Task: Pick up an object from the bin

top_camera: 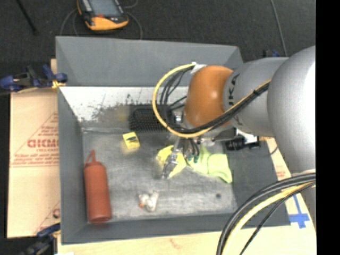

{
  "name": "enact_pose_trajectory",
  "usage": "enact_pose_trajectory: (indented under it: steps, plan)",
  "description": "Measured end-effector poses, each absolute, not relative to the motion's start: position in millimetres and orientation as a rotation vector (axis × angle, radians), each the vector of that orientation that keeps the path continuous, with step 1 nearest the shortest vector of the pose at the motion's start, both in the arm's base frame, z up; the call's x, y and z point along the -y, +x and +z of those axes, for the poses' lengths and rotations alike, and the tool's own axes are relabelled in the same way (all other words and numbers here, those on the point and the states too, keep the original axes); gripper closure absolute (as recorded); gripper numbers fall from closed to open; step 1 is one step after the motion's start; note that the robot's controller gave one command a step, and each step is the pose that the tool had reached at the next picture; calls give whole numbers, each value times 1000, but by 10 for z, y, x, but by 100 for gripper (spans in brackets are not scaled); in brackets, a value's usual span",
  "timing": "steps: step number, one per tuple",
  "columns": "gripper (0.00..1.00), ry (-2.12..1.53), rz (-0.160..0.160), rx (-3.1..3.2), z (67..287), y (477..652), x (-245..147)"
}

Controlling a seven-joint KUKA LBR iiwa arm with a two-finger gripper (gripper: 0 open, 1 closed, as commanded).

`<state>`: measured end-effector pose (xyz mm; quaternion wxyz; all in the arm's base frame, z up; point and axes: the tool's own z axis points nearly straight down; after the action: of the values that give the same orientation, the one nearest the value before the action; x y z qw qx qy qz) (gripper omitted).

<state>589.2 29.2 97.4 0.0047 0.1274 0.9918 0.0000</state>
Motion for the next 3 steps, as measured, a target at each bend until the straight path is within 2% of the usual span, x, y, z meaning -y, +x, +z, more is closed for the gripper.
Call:
enact_pose_trajectory:
  steps: [1, 2, 3]
  plan:
    - [0, 186, 5, -3128, 715, 5758, -113]
    - [100, 467, 4, -3099, 730, 5586, -36]
    - [100, 468, 4, -3099, 730, 5586, -36]
